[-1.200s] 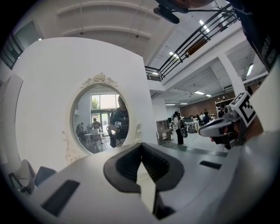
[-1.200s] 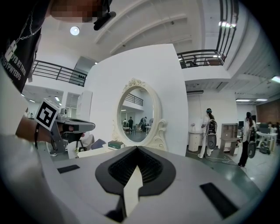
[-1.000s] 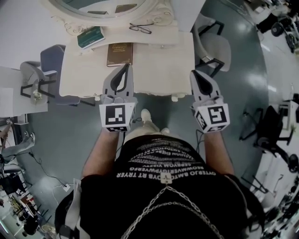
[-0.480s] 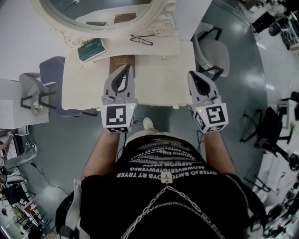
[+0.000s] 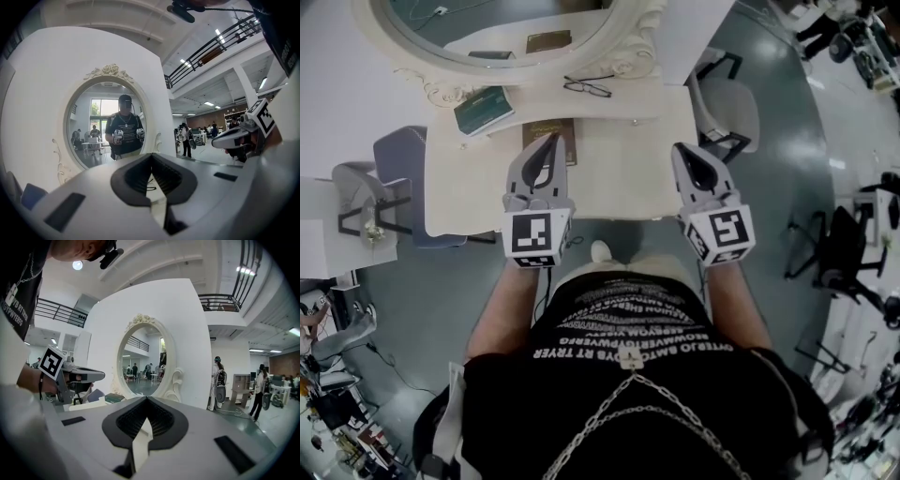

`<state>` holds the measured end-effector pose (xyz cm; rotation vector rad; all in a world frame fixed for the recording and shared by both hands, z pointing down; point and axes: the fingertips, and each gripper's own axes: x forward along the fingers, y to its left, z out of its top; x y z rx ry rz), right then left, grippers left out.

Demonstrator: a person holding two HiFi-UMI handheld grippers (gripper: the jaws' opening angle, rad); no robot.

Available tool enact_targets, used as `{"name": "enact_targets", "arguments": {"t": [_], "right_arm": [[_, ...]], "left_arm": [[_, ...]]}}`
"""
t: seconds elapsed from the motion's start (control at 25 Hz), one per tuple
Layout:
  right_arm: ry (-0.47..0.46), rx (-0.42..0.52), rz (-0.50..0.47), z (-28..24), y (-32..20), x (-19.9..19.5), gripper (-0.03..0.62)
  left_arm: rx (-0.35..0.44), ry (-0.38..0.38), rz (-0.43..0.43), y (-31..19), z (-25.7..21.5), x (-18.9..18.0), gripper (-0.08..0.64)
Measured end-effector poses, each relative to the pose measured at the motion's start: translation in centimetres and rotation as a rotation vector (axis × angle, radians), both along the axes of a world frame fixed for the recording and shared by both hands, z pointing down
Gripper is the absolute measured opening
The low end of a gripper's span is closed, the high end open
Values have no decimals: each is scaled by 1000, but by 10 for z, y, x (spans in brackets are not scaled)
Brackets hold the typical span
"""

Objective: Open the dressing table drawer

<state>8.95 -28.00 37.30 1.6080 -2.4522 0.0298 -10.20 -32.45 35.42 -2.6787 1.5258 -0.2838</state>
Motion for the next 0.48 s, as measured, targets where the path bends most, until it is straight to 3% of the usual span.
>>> {"name": "enact_targets", "arguments": {"t": [0.48], "right_arm": [[5,-74,-21,33,-10,0,2]], "left_arm": [[-60,-6,8,-5,28,12,3]]}}
